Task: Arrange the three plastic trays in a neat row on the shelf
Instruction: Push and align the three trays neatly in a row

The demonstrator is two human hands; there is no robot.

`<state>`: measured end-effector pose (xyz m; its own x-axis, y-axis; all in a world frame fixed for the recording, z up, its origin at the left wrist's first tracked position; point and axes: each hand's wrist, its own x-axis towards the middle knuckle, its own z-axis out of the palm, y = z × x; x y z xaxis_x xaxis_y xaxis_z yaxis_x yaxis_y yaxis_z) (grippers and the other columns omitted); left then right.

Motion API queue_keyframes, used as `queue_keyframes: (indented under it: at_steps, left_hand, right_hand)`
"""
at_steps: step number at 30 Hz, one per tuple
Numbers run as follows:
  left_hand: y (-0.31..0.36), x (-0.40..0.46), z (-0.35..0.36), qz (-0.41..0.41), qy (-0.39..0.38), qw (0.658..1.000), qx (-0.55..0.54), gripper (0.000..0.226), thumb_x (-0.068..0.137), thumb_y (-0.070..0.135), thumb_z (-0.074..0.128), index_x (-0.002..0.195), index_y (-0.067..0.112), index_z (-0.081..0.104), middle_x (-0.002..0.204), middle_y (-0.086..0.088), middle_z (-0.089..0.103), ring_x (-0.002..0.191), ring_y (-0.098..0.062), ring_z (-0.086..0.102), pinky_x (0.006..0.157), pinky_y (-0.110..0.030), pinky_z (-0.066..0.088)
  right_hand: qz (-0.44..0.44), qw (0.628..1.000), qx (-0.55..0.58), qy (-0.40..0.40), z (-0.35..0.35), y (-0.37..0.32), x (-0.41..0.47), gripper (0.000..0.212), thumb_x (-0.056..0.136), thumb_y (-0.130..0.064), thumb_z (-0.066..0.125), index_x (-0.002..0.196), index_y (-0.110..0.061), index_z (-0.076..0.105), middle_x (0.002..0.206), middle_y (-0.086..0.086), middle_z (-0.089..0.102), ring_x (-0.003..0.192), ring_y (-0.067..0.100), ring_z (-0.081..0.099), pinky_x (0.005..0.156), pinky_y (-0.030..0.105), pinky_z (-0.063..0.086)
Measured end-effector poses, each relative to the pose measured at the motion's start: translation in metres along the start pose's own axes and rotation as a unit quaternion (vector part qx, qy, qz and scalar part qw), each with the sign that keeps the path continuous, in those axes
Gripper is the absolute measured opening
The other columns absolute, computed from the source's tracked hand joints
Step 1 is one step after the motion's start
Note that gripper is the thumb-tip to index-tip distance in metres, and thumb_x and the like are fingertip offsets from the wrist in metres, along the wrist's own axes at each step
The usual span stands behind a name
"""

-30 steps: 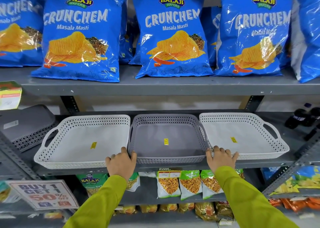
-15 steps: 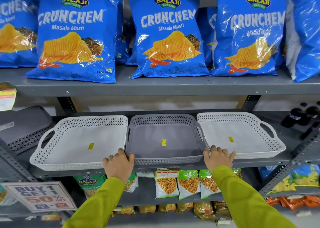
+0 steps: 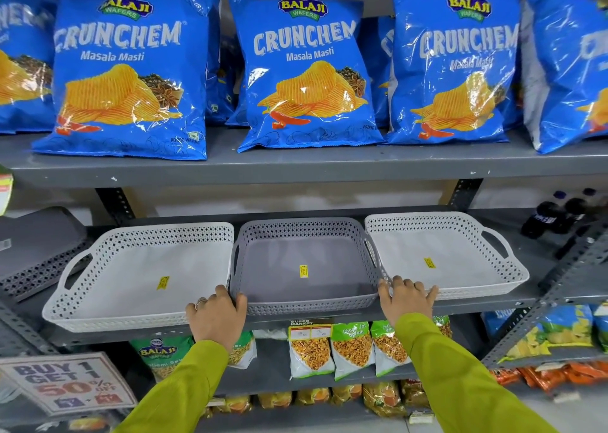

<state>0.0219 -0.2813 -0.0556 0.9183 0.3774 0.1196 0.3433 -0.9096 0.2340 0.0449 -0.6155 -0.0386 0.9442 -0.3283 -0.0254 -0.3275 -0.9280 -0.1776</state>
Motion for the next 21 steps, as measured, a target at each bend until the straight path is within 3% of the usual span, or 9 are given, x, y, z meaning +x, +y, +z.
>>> queue_keyframes:
  at_steps: [21]
  left_hand:
    - [0.001,-0.0006,-0.0035,0.007,0.001,1.0,0.011,0.041,0.09,0.045,0.042,0.094,0.008,0.058,0.089,-0.016,0.075,0.093,-0.036,0.066,0.091,-0.046,0.04]
  right_hand:
    - [0.013,1.0,0.015,0.008,0.0033,-0.0028,-0.0031,0.051,0.096,-0.047,0.029,0.124,-0.013,0.055,0.127,0.011,0.06,0.128,0.033,0.043,0.118,0.059,0.009]
